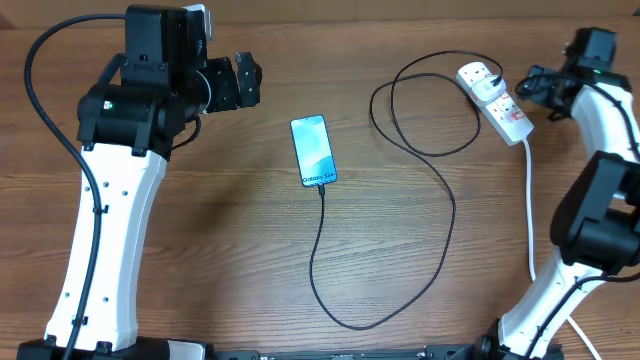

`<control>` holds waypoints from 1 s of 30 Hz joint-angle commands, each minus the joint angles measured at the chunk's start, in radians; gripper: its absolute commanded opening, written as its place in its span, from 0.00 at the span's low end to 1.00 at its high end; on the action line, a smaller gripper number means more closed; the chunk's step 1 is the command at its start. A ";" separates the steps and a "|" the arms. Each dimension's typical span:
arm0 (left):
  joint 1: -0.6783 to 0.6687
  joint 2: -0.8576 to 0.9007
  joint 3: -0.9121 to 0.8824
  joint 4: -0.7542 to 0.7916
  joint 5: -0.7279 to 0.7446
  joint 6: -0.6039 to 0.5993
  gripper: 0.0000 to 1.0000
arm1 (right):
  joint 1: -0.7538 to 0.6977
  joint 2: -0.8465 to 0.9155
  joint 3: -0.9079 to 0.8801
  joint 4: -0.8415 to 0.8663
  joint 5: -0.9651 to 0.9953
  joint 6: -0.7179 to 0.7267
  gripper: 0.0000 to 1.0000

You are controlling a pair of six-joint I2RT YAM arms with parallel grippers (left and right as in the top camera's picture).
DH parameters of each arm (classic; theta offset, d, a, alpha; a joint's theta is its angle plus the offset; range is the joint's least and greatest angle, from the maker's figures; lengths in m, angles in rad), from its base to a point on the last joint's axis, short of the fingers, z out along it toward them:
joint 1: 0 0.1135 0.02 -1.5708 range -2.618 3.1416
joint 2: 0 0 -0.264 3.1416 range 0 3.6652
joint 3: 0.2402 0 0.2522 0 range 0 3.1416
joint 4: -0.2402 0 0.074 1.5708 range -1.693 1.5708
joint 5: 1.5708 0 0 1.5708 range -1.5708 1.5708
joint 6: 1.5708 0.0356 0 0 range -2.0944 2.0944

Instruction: Plug charger to phone and switch on socket

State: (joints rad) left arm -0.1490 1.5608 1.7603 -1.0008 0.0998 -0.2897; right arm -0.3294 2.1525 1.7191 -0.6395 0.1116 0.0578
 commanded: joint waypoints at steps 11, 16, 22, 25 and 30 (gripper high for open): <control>-0.002 0.010 0.002 0.002 -0.011 -0.002 1.00 | -0.002 0.082 0.002 0.042 -0.106 -0.011 1.00; -0.002 0.010 0.002 0.002 -0.011 -0.002 1.00 | 0.003 0.089 0.002 0.063 -0.088 -0.011 1.00; -0.002 0.010 0.002 0.002 -0.011 -0.002 1.00 | 0.017 0.095 0.002 0.063 -0.088 -0.011 1.00; -0.002 0.010 0.002 0.002 -0.011 -0.002 1.00 | 0.023 0.104 0.002 0.062 -0.087 -0.010 1.00; -0.002 0.010 0.002 0.002 -0.011 -0.002 1.00 | 0.031 0.125 0.002 0.063 -0.076 -0.003 1.00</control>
State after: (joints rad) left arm -0.1490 1.5608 1.7603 -1.0008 0.0998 -0.2897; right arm -0.3065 2.2547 1.7191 -0.5797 0.0196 0.0547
